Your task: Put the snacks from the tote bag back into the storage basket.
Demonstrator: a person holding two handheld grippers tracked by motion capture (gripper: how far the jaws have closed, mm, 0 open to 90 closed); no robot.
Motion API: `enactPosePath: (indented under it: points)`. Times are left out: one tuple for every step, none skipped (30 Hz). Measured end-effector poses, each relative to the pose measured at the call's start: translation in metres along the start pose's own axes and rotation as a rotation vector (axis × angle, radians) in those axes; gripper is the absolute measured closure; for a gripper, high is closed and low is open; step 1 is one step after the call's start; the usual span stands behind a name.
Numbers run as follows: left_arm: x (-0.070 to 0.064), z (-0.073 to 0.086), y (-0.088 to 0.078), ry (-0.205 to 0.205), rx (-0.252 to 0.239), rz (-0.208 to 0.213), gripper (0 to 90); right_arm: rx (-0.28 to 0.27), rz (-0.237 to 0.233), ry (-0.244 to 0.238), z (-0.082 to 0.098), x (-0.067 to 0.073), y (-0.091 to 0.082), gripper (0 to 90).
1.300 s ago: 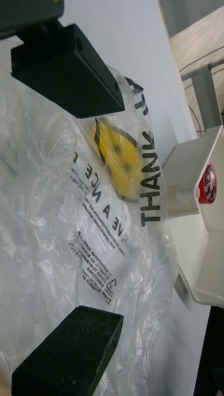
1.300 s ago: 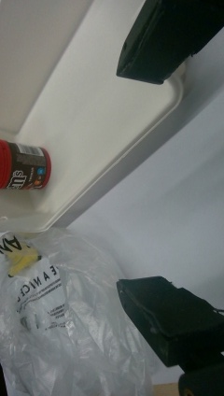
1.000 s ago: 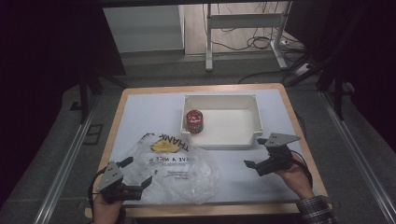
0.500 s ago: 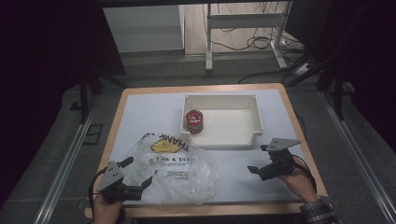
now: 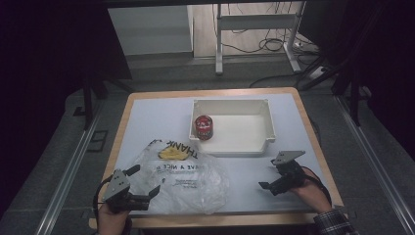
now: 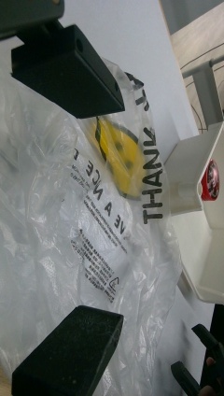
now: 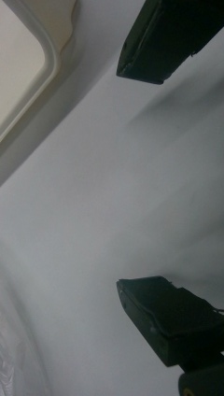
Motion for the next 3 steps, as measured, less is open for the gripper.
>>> enactPosePath:
  points:
    - [0.0002,-0.0001,-0.0001,-0.001,-0.001,0.000,2.4,-0.002,0.001,-0.001,-0.0003,0.0001,-0.0001,1.2]
    - [0.0004,-0.0003,-0.0003,-0.002,-0.002,-0.001,2.4,-0.007,0.003,-0.003,-0.0007,-0.0002,-0.0003,1.2]
    - [0.0004,-0.0003,-0.0003,-0.002,-0.002,-0.001,2.4,-0.010,0.004,-0.001,-0.0010,-0.0004,-0.0005,1.2]
Point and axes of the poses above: each handheld gripper's, and its own axes: y roughly forward along the jaws, z roughly out of its underside, x roughly to its left, the point moved 4 cm from there along y, roughly forward along the jaws, and after that the axes turned 3 degrees about -y, right-handed, at the moved point
